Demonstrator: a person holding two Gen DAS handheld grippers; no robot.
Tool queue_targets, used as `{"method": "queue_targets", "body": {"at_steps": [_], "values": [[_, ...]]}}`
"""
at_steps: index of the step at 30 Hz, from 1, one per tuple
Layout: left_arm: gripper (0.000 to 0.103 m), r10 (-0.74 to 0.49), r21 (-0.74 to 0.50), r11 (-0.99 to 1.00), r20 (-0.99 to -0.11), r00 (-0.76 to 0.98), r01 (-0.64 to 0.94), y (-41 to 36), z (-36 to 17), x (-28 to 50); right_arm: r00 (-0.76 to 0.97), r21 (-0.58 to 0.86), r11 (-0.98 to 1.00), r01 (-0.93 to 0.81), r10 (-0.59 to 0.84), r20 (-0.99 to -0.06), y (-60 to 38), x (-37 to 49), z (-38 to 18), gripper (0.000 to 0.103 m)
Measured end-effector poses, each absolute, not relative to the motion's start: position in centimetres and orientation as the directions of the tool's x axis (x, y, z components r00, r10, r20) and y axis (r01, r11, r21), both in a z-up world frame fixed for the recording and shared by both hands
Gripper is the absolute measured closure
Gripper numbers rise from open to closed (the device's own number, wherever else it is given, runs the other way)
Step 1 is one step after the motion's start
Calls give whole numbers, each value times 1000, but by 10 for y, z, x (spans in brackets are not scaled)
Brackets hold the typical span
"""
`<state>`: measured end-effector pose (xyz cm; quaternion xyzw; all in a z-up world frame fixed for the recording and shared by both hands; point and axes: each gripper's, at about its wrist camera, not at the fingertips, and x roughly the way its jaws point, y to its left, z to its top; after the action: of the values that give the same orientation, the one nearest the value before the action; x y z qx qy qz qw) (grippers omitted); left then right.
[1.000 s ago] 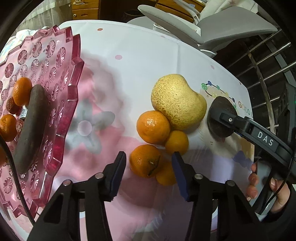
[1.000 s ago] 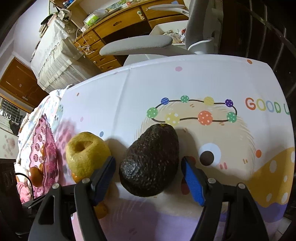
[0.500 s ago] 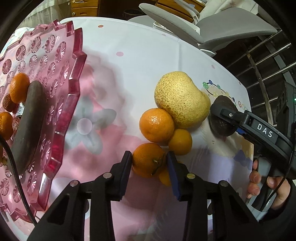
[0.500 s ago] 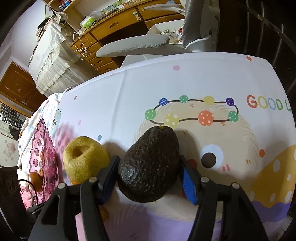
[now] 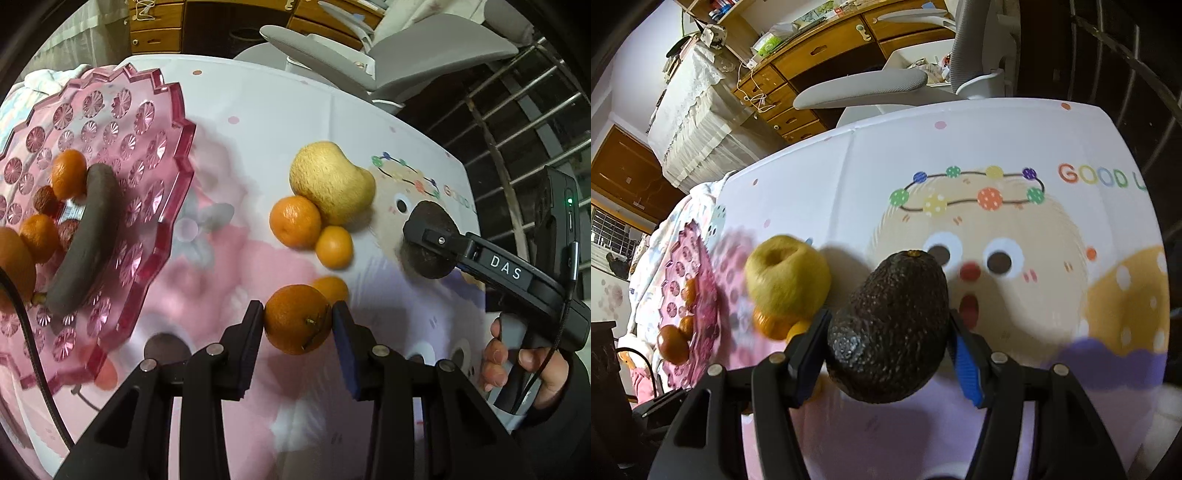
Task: Organize fruits
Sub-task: 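Grasp the dark avocado with right tool while left tool grasps a mandarin, then carry avocado and mandarin into the pink bowl and open both tools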
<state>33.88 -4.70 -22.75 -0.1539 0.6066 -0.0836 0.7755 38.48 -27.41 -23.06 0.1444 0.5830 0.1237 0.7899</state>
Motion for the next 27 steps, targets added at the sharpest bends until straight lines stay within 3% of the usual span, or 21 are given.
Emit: {"method": "queue_targets", "body": {"at_steps": [13,27], "values": [[66,-354,-357,933,-898,260,39,-16,-186,280,331,391,920,-11,372,-867,-255,310,-190,41],[66,-362,-326,930,-892,269,171,67,-142,238,384,409,912,-15,383,-840,-181,243,-149,41]]}}
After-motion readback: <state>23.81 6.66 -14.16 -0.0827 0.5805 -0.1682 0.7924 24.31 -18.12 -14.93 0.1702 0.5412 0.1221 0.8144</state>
